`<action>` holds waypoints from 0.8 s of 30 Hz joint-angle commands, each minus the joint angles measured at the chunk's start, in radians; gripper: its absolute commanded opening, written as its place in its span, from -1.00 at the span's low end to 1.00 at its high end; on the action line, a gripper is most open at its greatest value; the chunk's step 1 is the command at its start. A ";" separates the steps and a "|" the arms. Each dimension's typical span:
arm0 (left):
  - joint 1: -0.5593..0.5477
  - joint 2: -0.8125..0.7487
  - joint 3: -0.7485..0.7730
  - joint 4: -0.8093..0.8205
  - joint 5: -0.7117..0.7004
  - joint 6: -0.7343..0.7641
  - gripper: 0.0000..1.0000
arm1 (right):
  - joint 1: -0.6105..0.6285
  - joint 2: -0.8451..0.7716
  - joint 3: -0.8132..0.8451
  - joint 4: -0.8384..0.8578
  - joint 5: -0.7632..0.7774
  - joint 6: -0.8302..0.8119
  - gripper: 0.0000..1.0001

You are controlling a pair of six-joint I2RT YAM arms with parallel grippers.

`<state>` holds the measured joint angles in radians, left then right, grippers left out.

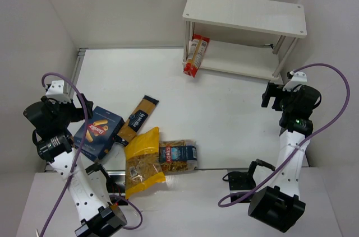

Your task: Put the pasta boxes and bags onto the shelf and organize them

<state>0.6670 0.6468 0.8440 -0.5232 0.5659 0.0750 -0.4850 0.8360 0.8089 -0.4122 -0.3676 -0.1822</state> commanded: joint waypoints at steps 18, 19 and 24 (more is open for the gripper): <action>-0.198 0.291 0.168 -0.124 0.031 0.164 1.00 | -0.007 0.002 -0.001 0.030 -0.031 -0.025 1.00; -0.248 0.353 0.214 -0.194 0.007 0.189 1.00 | -0.007 0.002 -0.010 0.030 -0.031 -0.025 1.00; -0.542 0.668 0.359 -0.284 -0.173 0.230 1.00 | -0.018 -0.008 -0.010 0.030 -0.031 -0.025 1.00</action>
<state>0.2592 1.2350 1.1736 -0.6884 0.4934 0.2337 -0.4870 0.8387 0.8036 -0.4118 -0.3824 -0.2001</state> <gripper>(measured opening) 1.000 0.999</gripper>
